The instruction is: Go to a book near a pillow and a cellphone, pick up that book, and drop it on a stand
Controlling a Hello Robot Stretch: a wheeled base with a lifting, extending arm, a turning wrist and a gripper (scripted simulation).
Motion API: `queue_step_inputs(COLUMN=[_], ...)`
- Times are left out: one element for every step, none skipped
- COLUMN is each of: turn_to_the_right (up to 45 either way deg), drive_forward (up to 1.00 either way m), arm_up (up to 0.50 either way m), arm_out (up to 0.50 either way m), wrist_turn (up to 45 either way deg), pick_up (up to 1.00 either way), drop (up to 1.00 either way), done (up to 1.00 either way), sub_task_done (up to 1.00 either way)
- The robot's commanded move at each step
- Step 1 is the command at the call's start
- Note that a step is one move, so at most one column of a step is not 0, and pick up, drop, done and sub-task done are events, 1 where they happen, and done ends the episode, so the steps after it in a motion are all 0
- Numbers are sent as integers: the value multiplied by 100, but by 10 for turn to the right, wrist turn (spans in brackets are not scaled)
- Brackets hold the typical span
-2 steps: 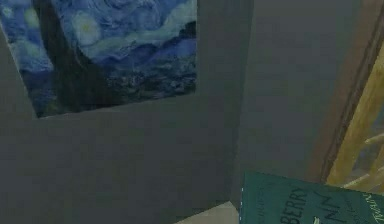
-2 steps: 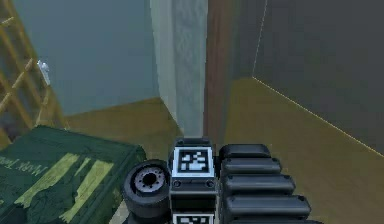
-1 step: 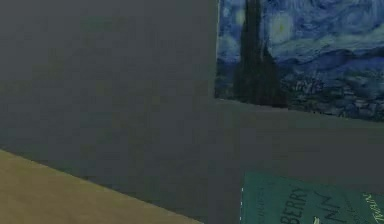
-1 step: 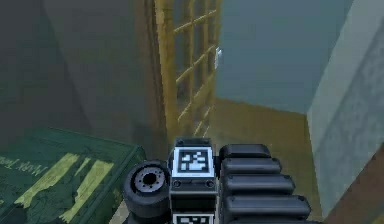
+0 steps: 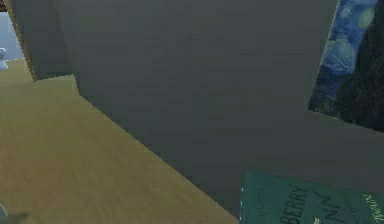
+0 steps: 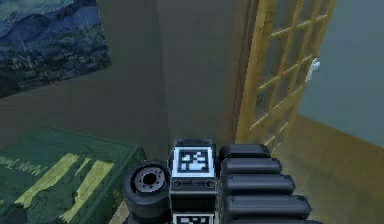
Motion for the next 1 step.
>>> queue_step_inputs(turn_to_the_right=[0], drive_forward=[15], arm_up=[0], arm_out=[0], wrist_turn=[0], pick_up=[0], drop=[0], done=[0], sub_task_done=[0])
